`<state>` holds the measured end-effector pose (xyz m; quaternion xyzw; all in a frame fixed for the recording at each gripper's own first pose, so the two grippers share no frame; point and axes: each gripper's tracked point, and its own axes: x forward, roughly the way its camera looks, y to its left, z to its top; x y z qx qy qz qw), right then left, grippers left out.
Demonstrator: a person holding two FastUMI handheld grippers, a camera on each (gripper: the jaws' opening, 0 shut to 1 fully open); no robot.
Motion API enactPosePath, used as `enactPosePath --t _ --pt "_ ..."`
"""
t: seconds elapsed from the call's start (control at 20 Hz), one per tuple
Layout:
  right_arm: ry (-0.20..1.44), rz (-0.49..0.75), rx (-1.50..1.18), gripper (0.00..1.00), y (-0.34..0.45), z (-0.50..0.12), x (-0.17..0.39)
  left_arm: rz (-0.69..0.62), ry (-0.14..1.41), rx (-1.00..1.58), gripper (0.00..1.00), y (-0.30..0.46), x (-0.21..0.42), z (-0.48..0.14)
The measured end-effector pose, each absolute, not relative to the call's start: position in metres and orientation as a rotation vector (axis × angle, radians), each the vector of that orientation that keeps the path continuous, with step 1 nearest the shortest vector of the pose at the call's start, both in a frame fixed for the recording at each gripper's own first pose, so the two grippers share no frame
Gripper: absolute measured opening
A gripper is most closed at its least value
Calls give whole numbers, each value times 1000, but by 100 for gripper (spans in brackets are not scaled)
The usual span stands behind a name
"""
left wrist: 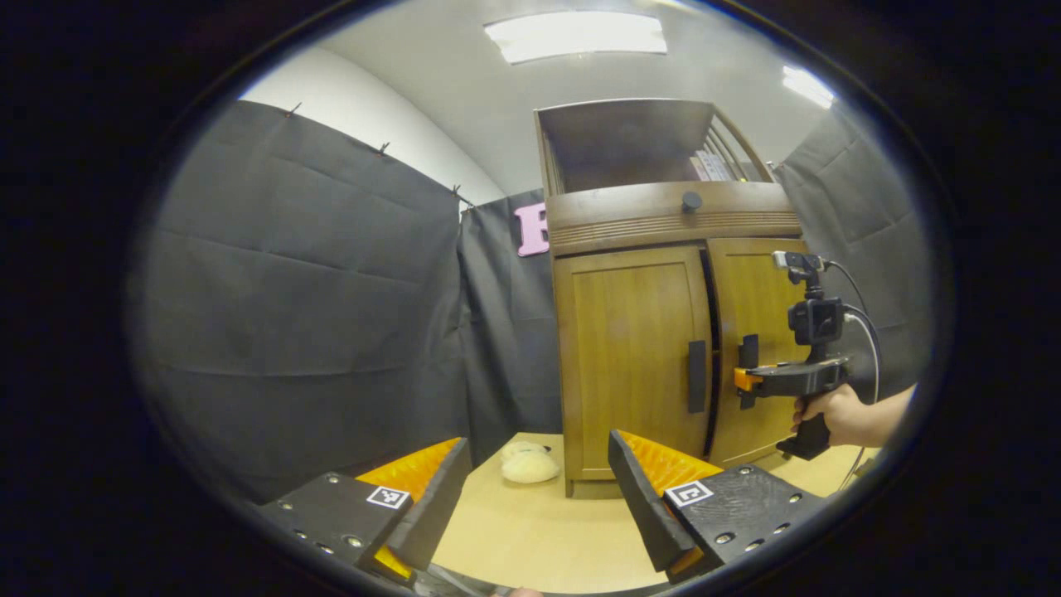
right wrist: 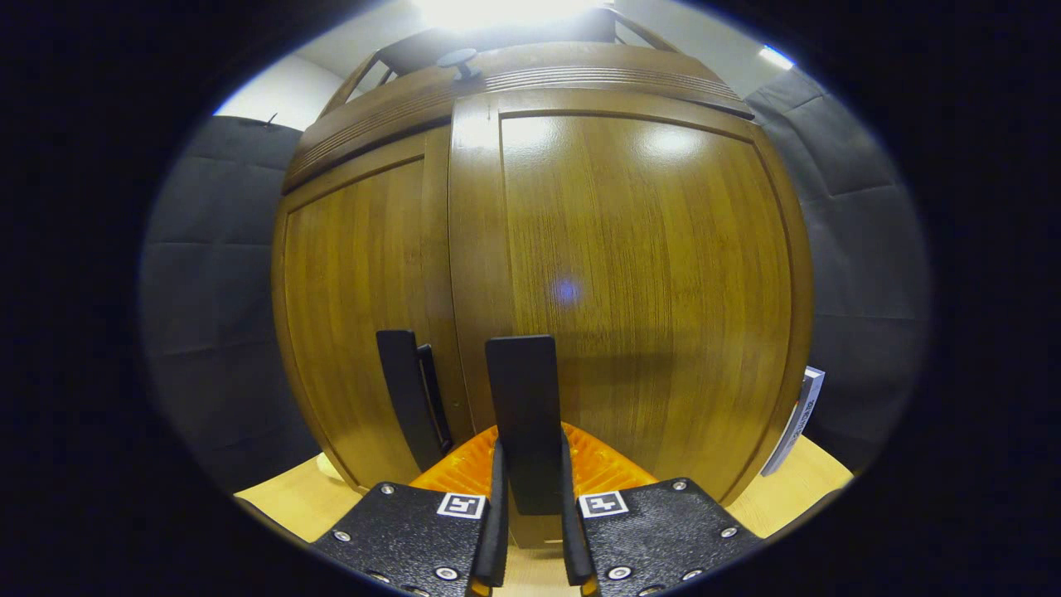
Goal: Open the right door of the double-door shoe cabinet with the right hand, and open the left door with the left hand.
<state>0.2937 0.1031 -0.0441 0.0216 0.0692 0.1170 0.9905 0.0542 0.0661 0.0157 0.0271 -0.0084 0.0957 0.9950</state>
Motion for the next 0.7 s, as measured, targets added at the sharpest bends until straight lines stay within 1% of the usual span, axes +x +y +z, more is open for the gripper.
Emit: enactPosePath --t 0.05,0.1,0.2,0.25,0.5,0.55,0.6,0.65,0.7 --pt "140 238 44 27 102 -44 289 186 -19 53 100 65 57 17" --pt "139 240 45 26 100 -43 285 181 -21 51 96 64 60 17" --pt "138 243 46 26 97 -41 278 170 -23 47 95 61 62 16" --pt "137 243 46 26 96 -42 276 165 -26 46 100 60 63 18" --pt "144 256 59 26 84 -38 253 126 -49 49 100 53 62 21" --pt "147 260 61 22 82 -38 251 117 -52 49 100 51 60 22" --pt "147 261 60 23 79 -38 248 109 -56 50 100 50 59 23" --pt "151 258 59 21 77 -38 244 101 -58 51 95 49 58 25" --pt "153 253 56 21 75 -37 242 94 -59 52 100 49 57 26"
